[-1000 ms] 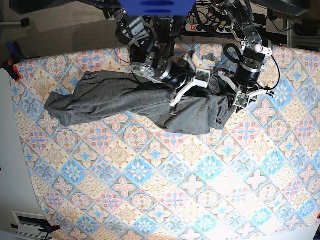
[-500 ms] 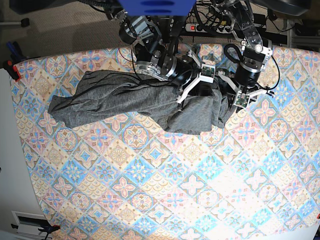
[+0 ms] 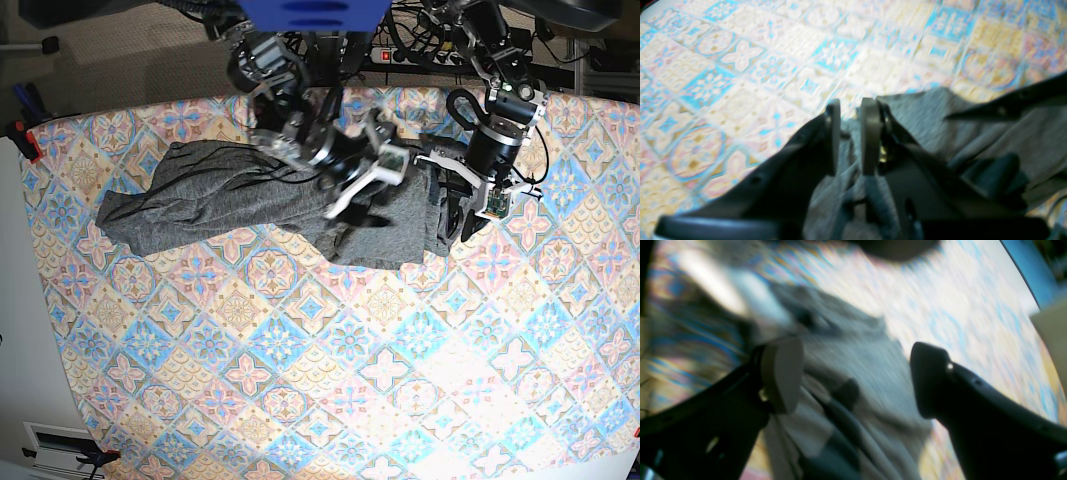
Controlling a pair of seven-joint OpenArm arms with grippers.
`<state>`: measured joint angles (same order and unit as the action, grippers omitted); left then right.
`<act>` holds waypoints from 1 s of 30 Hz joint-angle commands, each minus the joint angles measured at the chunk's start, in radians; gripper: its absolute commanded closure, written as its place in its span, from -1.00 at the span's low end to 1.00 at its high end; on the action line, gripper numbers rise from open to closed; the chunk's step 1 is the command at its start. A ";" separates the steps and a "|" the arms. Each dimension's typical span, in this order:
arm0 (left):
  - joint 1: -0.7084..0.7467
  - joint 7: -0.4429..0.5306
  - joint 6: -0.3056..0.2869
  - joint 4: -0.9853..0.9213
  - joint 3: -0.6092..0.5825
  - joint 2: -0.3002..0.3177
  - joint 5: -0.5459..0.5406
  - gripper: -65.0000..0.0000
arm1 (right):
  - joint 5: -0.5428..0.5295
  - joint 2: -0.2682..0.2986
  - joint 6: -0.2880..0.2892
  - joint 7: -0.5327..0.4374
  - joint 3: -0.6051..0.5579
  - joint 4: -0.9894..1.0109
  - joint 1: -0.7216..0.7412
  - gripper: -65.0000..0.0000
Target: Layout the t-shirt on the table in an organized manner, then fold the t-shirt properly
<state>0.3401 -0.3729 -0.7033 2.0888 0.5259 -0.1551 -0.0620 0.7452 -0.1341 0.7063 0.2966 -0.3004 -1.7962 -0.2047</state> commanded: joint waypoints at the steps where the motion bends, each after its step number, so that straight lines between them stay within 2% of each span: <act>1: -0.011 -0.011 0.005 0.020 -0.002 -0.002 -0.048 0.53 | -0.017 -0.012 -0.008 -0.027 0.020 -0.020 0.011 -0.48; 6: -0.057 -0.321 0.005 0.020 0.003 0.012 -0.141 0.10 | -0.017 -0.012 -0.008 -0.027 0.123 -0.020 0.011 -0.48; 9: -0.062 -0.475 0.005 0.020 0.006 0.090 -0.244 0.09 | -0.017 -0.012 -0.008 -0.027 0.175 -0.020 0.011 -0.48; 14: -0.008 -0.492 0.005 0.017 0.083 0.243 -0.439 0.11 | -0.017 -0.012 -0.008 -0.035 0.244 -0.021 0.011 -0.48; 18: 0.007 -0.591 0.005 -0.034 0.132 0.389 -0.474 0.11 | -0.019 -0.012 -0.008 -0.035 0.286 -0.021 0.011 -0.48; 20: 0.007 -0.630 0.005 -0.067 0.141 0.434 -0.474 0.10 | -0.019 -0.012 -0.008 -0.035 0.294 -0.021 0.011 -0.48; 23: 0.000 -0.680 0.005 -0.167 0.139 0.477 -0.474 0.00 | -0.019 -0.012 -0.008 -0.035 0.298 -0.021 0.011 -0.48; 26: -0.051 -0.713 0.005 -0.294 0.138 0.480 -0.465 -0.10 | -0.019 -0.012 -0.008 -0.035 0.292 -0.021 0.011 -0.48; 30: -0.098 -0.722 0.005 -0.449 0.138 0.478 -0.471 -0.11 | -0.019 -0.012 -0.008 -0.035 0.295 -0.021 0.011 -0.48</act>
<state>0.2443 -1.1049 -0.6956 1.6257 0.6571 0.3077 -0.5179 0.7387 -0.1413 0.7071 0.2859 -0.0040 -1.7977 -0.2050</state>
